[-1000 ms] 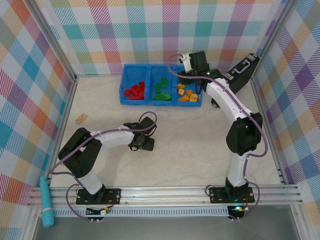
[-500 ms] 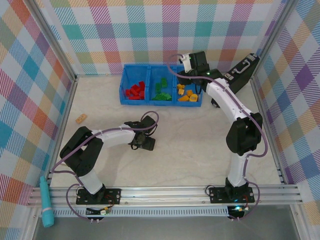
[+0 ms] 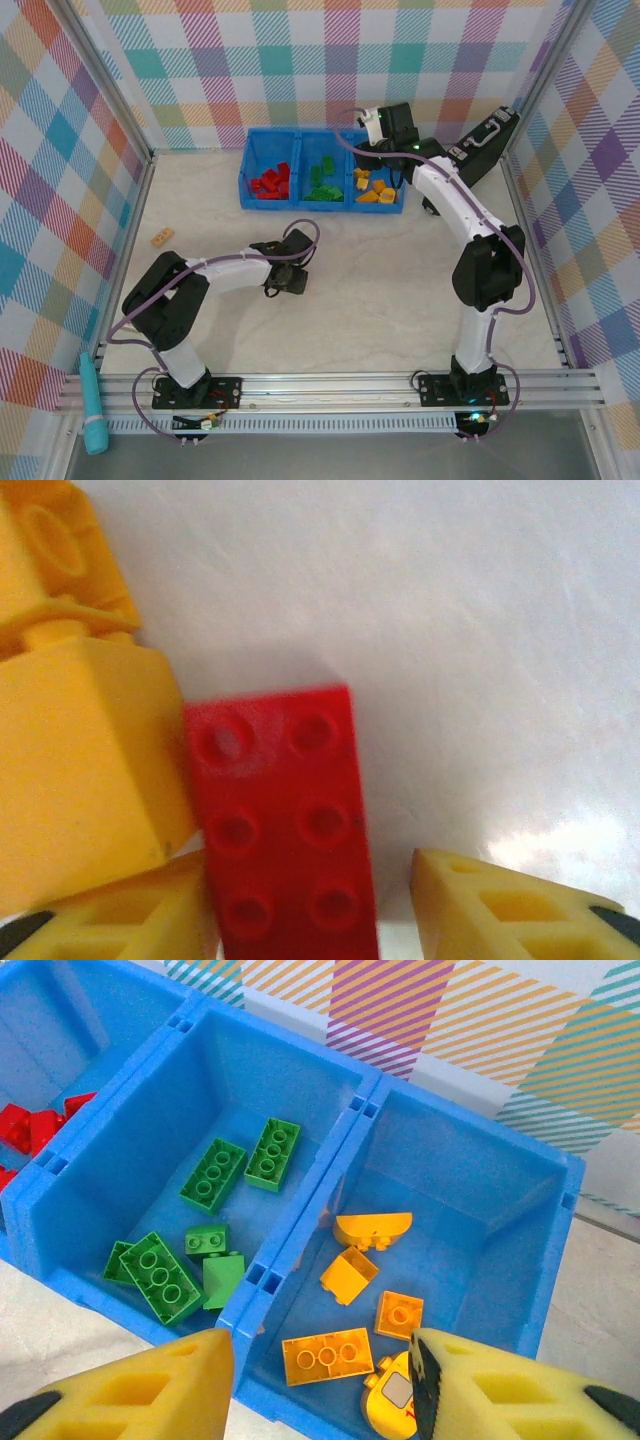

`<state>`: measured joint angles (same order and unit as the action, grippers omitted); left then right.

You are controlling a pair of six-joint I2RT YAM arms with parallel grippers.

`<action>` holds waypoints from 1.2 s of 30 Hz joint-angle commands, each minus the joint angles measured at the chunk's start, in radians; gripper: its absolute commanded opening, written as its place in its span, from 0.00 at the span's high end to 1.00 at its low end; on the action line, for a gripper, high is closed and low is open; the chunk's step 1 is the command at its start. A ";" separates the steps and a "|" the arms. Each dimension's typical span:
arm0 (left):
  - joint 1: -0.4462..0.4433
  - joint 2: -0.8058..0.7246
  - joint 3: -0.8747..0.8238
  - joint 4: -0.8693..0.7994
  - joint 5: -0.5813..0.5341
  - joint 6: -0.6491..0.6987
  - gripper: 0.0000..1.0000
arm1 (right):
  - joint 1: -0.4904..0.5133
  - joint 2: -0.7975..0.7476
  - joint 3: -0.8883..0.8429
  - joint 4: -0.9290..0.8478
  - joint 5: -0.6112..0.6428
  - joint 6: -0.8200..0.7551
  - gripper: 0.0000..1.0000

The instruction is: Sort the legos into containers by color

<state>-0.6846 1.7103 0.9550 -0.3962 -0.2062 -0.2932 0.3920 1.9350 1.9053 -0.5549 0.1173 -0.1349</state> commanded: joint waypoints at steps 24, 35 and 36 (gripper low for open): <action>0.050 -0.216 0.102 -0.108 -0.048 0.017 0.75 | 0.010 -0.015 -0.023 0.012 -0.071 -0.008 0.49; 0.201 -0.299 0.352 -0.102 0.005 0.141 0.75 | 0.088 -0.025 -0.064 0.120 -0.136 -0.116 0.48; 0.225 -0.287 0.369 -0.077 0.005 0.157 0.75 | 0.099 -0.024 -0.076 0.141 -0.160 -0.120 0.48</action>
<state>-0.5117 1.4029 1.2781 -0.4950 -0.2180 -0.2031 0.4557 1.9350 1.8576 -0.4915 0.0257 -0.2001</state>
